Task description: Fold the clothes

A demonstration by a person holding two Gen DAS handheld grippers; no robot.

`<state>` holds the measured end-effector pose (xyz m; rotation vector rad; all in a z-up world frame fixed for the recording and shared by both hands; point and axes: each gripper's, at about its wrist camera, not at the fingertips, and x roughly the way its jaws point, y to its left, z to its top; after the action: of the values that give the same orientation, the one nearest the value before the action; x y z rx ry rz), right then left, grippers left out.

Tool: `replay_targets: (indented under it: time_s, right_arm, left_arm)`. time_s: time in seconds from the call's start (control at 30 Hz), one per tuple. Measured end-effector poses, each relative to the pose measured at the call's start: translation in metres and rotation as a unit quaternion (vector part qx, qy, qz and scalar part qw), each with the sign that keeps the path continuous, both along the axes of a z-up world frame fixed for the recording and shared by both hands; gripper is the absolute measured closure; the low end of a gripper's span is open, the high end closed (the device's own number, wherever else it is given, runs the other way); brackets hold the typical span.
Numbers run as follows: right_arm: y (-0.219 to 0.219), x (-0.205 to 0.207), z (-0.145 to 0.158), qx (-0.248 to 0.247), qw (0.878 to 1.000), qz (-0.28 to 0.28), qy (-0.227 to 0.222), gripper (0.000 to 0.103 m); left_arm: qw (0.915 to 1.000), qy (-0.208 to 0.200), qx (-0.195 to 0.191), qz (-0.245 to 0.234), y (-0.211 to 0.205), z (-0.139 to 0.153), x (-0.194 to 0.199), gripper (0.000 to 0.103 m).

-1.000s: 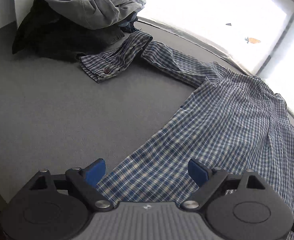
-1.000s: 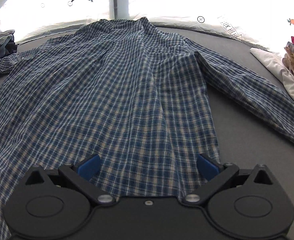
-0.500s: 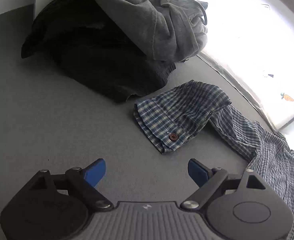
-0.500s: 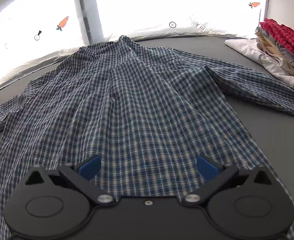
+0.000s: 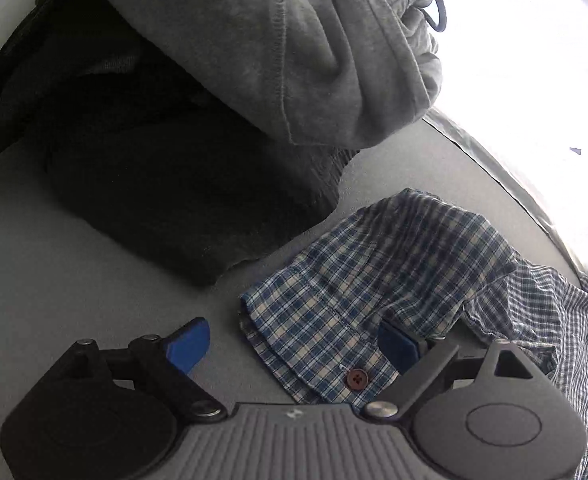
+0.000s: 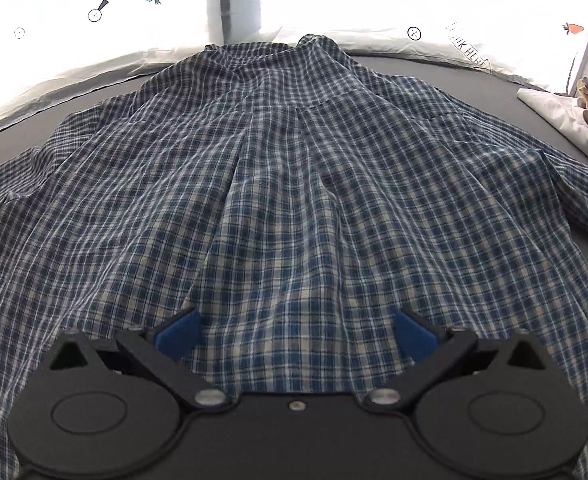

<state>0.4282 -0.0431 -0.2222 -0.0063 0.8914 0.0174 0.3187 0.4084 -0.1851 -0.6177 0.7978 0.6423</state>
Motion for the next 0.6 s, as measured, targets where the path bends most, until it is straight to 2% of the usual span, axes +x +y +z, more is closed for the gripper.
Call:
replay_targets:
  time_s: [0.13, 0.17, 0.23, 0.27, 0.3, 0.33, 0.37, 0.4, 0.6]
  right_arm:
    - [0.000, -0.008, -0.007, 0.002, 0.999, -0.005, -0.051, 0.000]
    - [0.001, -0.011, -0.009, 0.002, 0.998, -0.006, -0.065, 0.000]
    - [0.001, -0.016, -0.012, 0.002, 0.996, -0.010, -0.088, 0.000]
    - [0.002, -0.016, -0.013, 0.002, 0.996, -0.011, -0.092, 0.000]
    - [0.002, -0.017, -0.013, 0.002, 0.995, -0.011, -0.095, 0.000]
    - [0.001, -0.017, -0.014, 0.003, 0.995, -0.012, -0.099, 0.000]
    - [0.001, -0.017, -0.013, 0.004, 0.995, -0.011, -0.099, 0.000]
    - [0.001, -0.016, -0.013, 0.005, 0.995, -0.011, -0.099, 0.000]
    - [0.001, -0.018, -0.014, 0.007, 0.995, -0.011, -0.103, 0.000]
  left_arm:
    - [0.9982, 0.030, 0.049, -0.013, -0.013, -0.003, 0.013, 0.014]
    - [0.9974, 0.035, 0.059, -0.021, -0.017, -0.002, 0.016, 0.020]
    - [0.9952, 0.045, 0.078, -0.039, -0.023, 0.001, 0.020, 0.037]
    - [0.9938, 0.050, 0.087, -0.047, -0.026, 0.002, 0.023, 0.058]
    - [0.9922, 0.055, 0.097, -0.056, -0.029, 0.003, 0.025, 0.074]
    - [0.9905, 0.060, 0.106, -0.065, -0.032, 0.004, 0.027, 0.083]
    - [0.9888, 0.064, 0.114, -0.072, -0.033, 0.007, 0.028, 0.100]
    - [0.9870, 0.068, 0.122, -0.080, -0.034, 0.009, 0.029, 0.100]
    - [0.9913, 0.005, 0.123, -0.048, -0.024, 0.057, 0.001, 0.101]
